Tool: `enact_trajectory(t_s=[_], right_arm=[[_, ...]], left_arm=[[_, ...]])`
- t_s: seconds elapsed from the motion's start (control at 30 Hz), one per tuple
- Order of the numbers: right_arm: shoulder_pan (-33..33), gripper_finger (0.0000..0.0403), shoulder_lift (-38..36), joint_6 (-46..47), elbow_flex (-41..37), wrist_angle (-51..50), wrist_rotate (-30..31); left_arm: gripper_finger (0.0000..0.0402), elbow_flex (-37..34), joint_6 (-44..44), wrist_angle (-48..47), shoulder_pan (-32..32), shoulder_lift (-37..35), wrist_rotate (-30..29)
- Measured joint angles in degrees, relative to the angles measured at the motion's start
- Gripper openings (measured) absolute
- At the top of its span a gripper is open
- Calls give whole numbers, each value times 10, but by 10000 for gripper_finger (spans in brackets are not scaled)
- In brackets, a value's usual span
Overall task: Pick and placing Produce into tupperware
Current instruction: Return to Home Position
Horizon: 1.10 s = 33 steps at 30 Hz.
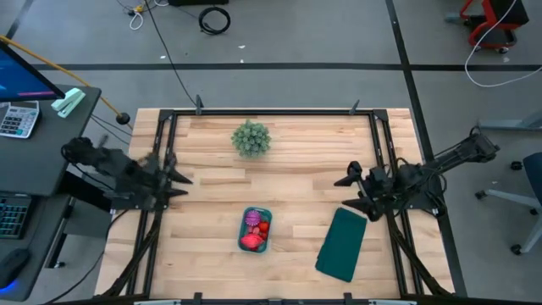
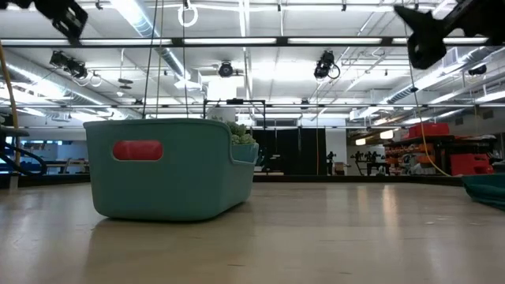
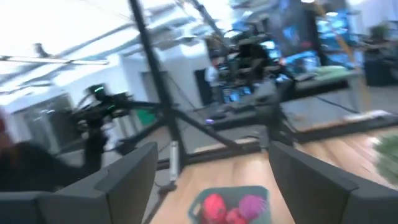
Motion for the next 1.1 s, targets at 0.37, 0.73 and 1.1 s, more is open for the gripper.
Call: enact_trajectory(t_s=[0.37, 0.73, 1.1], right_arm=[[-1, 316, -88, -27, -30, -63, 38], [-1, 316, -88, -35, -54, -10, 15], [-1, 316, -87, -51, -54, -11, 16]], left_arm=[[156, 19, -5, 2, -1, -20, -3], [159, -185, -37, 264, 0, -19, 8], [159, -239, -35, 311, 13, -19, -37]])
